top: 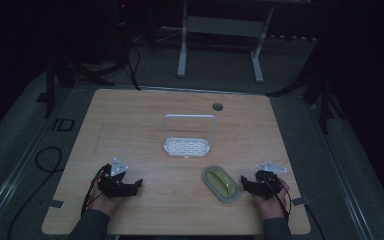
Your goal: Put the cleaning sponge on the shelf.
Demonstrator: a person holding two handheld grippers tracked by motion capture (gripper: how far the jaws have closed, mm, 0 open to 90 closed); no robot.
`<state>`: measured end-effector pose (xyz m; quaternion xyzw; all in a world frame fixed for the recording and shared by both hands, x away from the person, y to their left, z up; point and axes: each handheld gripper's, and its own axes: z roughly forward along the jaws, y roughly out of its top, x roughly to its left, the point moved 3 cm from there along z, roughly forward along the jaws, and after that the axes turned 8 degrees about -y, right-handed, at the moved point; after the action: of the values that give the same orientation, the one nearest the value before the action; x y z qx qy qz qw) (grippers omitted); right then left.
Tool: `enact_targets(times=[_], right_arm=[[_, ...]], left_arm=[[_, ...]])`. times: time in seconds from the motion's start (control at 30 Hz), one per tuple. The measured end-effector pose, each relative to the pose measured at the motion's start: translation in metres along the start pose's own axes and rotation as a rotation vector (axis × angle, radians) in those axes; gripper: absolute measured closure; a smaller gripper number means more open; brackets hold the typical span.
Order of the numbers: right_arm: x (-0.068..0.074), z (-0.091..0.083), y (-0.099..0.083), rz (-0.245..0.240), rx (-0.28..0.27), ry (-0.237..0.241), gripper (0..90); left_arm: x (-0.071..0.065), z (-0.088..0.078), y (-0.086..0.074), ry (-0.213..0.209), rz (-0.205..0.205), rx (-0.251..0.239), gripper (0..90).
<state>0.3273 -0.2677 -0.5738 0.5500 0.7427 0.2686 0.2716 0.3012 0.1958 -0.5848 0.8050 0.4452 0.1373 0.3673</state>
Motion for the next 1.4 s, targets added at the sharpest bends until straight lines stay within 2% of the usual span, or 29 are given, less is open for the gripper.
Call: enact_targets(times=[0.07,0.47,0.57,0.67,0.8,0.87,1.2,1.33,1.4], right_arm=[[0.003,-0.005,0.003,-0.017,-0.006,0.020,25.3],[0.007,-0.025,0.017,-0.062,-0.034,0.001,28.2],[0.007,-0.027,0.018,-0.066,-0.032,0.007,27.6],[0.007,-0.033,0.023,-0.071,-0.030,0.018,31.5],[0.006,-0.036,0.026,-0.075,-0.029,0.029,39.2],[0.005,-0.036,0.027,-0.070,-0.011,0.032,41.1],[0.007,-0.041,0.034,-0.100,-0.021,0.034,42.5],[0.012,-0.046,0.042,-0.148,-0.032,0.012,42.9],[0.013,-0.047,0.043,-0.150,-0.030,0.011,43.5]], left_arm=[[0.000,0.000,0.000,0.000,0.000,0.000,14.2],[0.000,0.000,0.000,0.001,-0.001,0.000,14.3],[0.000,0.000,0.000,0.001,-0.001,0.000,14.3],[0.000,0.000,0.000,0.001,-0.001,0.000,14.3],[0.000,0.000,0.000,0.001,-0.001,0.000,14.3],[0.000,0.000,0.000,0.001,-0.001,0.000,14.3],[0.000,0.000,0.000,0.001,-0.001,0.000,14.2],[0.000,0.000,0.000,0.001,-0.001,0.000,14.2],[0.000,0.000,0.000,0.001,-0.002,0.000,14.3]])
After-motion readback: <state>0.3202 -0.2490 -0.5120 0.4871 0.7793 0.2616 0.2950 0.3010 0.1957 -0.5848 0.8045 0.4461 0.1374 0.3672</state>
